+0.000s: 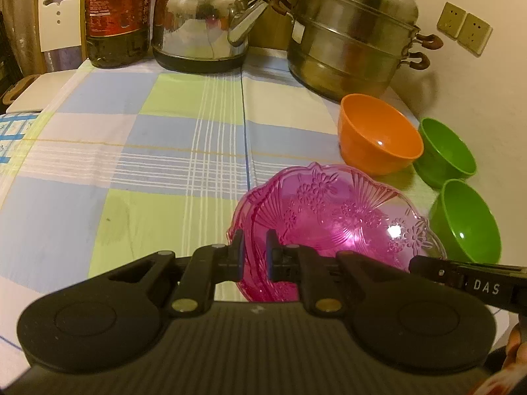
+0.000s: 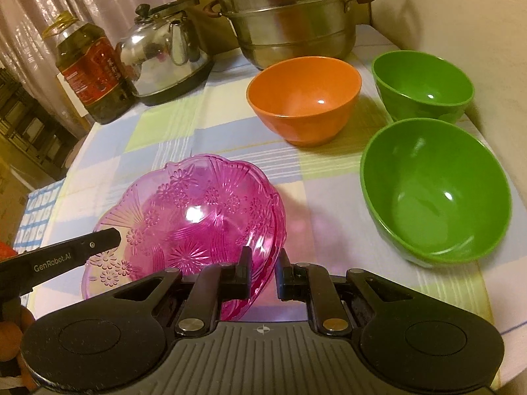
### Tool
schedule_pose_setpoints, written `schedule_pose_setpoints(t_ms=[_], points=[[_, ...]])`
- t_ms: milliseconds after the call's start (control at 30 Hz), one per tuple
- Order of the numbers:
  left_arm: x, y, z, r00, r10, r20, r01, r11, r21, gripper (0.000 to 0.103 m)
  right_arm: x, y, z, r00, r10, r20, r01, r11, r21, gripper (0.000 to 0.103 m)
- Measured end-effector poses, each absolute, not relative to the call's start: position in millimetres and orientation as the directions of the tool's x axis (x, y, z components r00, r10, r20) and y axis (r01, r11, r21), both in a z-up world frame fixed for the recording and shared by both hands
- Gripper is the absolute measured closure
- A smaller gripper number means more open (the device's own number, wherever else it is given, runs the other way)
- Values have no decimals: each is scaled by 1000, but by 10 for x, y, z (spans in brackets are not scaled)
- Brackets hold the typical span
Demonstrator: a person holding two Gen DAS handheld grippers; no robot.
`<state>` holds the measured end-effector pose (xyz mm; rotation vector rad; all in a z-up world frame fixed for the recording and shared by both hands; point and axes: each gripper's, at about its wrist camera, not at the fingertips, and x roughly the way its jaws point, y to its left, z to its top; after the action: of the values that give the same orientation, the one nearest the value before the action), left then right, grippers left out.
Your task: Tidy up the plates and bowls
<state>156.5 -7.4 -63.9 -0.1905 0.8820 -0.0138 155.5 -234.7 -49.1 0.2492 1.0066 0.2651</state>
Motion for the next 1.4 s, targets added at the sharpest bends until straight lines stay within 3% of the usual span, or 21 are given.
schedule_pose_setpoints(t_ms=[967, 1400], points=[[1795, -95, -894, 626, -64, -777, -38, 993, -112, 88, 1734, -2167, -665, 530, 278, -801, -142, 960, 239, 88], [1605, 6, -858, 648, -88, -757, -68, 983, -173, 86, 1576, -2385, -649, 557, 308, -771, -88, 945, 314, 87]])
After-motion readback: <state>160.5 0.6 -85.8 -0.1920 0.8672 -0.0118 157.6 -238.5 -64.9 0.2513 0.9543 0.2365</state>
